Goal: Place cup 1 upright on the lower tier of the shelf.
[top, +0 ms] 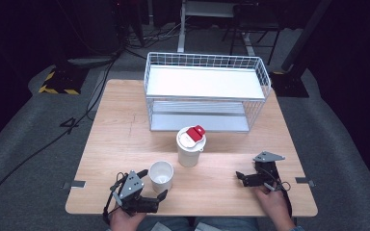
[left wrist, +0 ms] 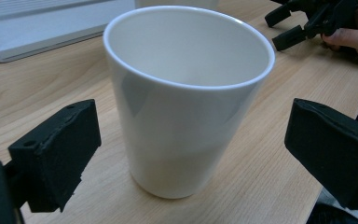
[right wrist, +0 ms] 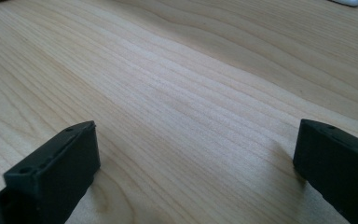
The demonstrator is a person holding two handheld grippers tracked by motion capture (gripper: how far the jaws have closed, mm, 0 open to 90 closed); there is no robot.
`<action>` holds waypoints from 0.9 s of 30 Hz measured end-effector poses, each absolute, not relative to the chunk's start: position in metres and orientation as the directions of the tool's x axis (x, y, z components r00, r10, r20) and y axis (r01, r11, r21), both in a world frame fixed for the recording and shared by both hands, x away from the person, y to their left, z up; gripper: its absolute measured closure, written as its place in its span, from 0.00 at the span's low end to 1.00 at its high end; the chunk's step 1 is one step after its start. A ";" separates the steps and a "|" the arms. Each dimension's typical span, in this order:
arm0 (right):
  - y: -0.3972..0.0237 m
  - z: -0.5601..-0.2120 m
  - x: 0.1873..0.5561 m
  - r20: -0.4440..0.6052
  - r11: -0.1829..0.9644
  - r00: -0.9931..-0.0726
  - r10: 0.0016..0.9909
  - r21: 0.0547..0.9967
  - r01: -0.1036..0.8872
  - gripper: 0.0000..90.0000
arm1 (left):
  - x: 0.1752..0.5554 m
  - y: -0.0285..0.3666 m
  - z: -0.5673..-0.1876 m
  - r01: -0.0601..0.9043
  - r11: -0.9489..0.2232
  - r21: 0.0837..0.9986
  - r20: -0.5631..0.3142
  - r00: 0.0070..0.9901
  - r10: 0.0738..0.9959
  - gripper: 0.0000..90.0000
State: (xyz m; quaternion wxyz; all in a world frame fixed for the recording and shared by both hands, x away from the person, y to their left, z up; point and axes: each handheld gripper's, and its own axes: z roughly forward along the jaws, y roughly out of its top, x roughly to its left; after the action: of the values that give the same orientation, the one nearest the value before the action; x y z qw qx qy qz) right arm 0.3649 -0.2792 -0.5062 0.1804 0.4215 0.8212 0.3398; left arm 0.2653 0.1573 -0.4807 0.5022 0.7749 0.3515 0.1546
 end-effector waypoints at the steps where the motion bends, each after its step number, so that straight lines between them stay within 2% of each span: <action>1: -0.279 -0.506 0.365 -0.010 0.414 -0.579 0.815 0.710 0.570 0.01 | 0.266 0.156 -0.481 0.390 -0.252 0.886 -0.113 0.708 0.697 0.07; 12: -0.279 -0.506 0.364 -0.009 0.410 -0.575 0.818 0.711 0.572 0.01 | 0.284 0.148 -0.492 0.425 -0.261 0.867 -0.135 0.703 0.698 0.14; 27: -0.279 -0.506 0.364 -0.010 0.410 -0.574 0.818 0.711 0.572 0.01 | 0.291 0.141 -0.498 0.451 -0.325 0.831 -0.094 0.689 0.718 0.19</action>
State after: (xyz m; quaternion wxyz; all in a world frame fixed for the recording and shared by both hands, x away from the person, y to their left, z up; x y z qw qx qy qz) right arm 0.3644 -0.2789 -0.5063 0.1816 0.4240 0.8197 0.3395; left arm 0.2914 0.1407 -0.4980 0.4520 0.8002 0.3654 0.1479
